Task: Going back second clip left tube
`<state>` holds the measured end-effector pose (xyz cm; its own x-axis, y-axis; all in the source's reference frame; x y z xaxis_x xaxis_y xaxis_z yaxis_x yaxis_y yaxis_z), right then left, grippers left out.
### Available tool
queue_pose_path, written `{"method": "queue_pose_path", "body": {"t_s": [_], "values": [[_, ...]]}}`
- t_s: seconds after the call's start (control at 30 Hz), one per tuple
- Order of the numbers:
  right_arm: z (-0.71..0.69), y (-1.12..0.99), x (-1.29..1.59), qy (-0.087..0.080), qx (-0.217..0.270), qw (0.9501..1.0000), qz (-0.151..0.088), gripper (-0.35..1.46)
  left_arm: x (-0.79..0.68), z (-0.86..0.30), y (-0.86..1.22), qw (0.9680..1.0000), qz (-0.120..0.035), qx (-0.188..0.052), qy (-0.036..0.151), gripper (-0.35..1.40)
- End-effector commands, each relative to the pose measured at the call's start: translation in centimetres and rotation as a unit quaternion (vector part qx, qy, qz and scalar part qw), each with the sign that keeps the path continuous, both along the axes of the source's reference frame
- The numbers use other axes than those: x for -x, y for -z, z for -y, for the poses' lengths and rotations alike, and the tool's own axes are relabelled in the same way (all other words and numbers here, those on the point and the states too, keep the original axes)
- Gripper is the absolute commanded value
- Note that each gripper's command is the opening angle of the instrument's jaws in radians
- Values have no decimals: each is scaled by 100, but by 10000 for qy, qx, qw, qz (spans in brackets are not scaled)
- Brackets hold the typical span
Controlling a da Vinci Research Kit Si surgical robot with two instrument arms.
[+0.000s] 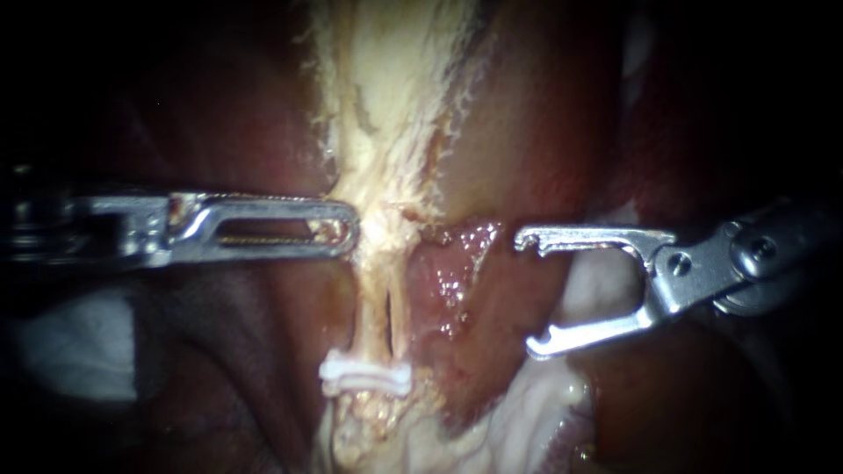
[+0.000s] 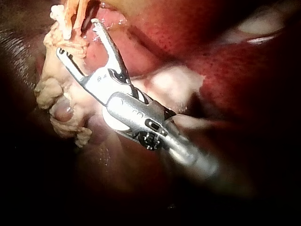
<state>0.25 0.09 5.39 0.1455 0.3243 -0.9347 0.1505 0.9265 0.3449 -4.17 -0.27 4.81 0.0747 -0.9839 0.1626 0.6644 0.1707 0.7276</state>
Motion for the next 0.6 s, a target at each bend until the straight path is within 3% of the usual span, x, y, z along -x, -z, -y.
{"method": "queue_pose_path", "body": {"t_s": [0.03,0.17,0.6], "values": [[0,0,0,-1,0,10000,2,60,3,0,0,10000,7,-14,1,-35],[0,0,0,0,0,10000,2,60,10,-1,0,10000,20,-28,-7,-35],[-1,0,0,-1,-3,10000,3,60,8,-1,-1,10000,12,-33,-21,-35]]}}
